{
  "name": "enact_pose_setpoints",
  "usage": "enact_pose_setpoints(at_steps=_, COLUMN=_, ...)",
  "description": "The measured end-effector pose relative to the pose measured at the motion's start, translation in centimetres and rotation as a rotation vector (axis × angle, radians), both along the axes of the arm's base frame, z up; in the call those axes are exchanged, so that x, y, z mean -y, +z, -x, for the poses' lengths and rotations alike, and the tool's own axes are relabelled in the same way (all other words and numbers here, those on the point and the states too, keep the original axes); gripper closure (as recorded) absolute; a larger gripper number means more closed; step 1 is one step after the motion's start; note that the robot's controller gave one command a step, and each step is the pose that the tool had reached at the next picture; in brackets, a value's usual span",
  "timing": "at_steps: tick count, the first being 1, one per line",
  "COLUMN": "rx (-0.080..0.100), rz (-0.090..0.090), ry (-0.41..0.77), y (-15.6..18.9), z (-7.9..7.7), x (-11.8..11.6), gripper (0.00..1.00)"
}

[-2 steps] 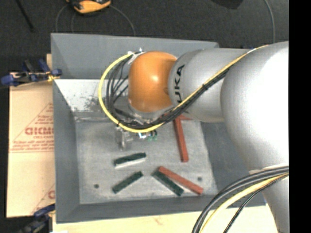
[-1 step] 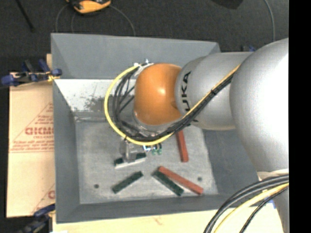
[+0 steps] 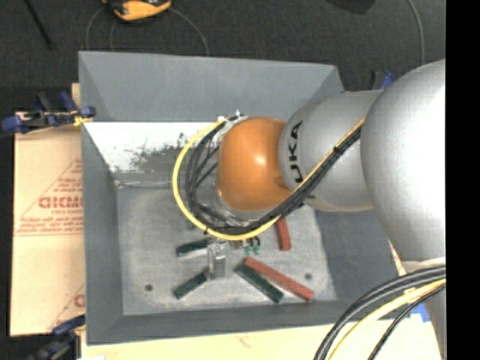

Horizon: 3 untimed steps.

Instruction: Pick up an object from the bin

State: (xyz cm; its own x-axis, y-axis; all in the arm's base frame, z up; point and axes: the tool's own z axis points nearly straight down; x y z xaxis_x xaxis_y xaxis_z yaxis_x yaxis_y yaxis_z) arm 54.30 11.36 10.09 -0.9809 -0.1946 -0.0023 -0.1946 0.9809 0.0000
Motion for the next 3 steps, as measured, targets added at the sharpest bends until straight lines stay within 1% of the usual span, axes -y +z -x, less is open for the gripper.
enact_pose_setpoints(at_steps=1, rx=0.000, rz=-0.001, ry=-0.001, y=0.0, z=0.0, x=0.0, gripper=0.00)
enact_pose_setpoints(at_steps=2, rx=0.002, rz=-0.003, ry=-0.233, y=-2.5, z=-1.1, x=4.0, gripper=1.00)
enact_pose_setpoints(at_steps=3, rx=0.002, rz=-0.003, ry=-0.233, y=-2.5, z=-1.1, x=4.0, gripper=1.00)
